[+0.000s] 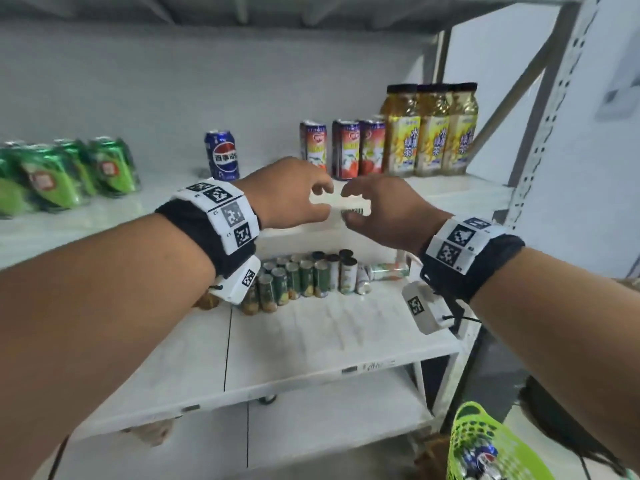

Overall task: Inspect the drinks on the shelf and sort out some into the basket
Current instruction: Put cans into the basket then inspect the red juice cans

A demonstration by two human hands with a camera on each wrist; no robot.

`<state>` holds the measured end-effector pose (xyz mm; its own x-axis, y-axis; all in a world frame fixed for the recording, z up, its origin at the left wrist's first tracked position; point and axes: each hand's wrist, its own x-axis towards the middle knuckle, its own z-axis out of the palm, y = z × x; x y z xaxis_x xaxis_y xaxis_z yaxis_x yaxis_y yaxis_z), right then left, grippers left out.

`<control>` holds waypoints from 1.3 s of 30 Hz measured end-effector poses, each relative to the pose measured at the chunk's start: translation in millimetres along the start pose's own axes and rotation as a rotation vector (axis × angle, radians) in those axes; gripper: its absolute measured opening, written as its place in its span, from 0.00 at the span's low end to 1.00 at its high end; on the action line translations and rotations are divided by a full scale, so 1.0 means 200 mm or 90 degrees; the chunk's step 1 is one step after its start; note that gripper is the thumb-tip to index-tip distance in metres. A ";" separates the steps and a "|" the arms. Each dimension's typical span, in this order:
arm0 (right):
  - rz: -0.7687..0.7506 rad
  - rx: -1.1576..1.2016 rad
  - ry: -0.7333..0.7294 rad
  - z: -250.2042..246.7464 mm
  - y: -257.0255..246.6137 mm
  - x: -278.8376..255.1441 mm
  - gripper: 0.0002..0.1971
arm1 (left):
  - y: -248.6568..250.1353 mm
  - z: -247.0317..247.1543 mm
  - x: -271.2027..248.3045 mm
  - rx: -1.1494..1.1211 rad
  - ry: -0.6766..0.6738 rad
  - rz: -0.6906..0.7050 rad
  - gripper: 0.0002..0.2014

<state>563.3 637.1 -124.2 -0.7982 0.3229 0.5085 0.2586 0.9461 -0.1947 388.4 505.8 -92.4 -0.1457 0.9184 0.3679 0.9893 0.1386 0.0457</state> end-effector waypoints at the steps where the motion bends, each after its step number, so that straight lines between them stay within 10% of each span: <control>1: -0.015 -0.004 0.007 -0.02 0.00 0.05 0.21 | -0.02 -0.03 0.03 -0.002 0.007 -0.004 0.20; 20: -0.100 -0.045 0.000 0.05 0.33 1.25 0.20 | -0.47 -0.14 0.71 0.052 0.051 -0.198 0.18; 30: -0.048 -0.075 0.000 0.16 0.25 1.36 0.15 | -0.63 -0.12 0.74 -0.055 -0.002 -0.219 0.17; 39: -0.027 0.253 0.206 0.01 0.04 1.34 0.14 | -0.70 -0.24 0.64 -0.252 0.060 -0.122 0.18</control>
<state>350.1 731.0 9.2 -0.5783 0.3348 0.7440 -0.0470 0.8967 -0.4401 230.9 585.4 -6.7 -0.3430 0.8498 0.4003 0.8744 0.1333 0.4665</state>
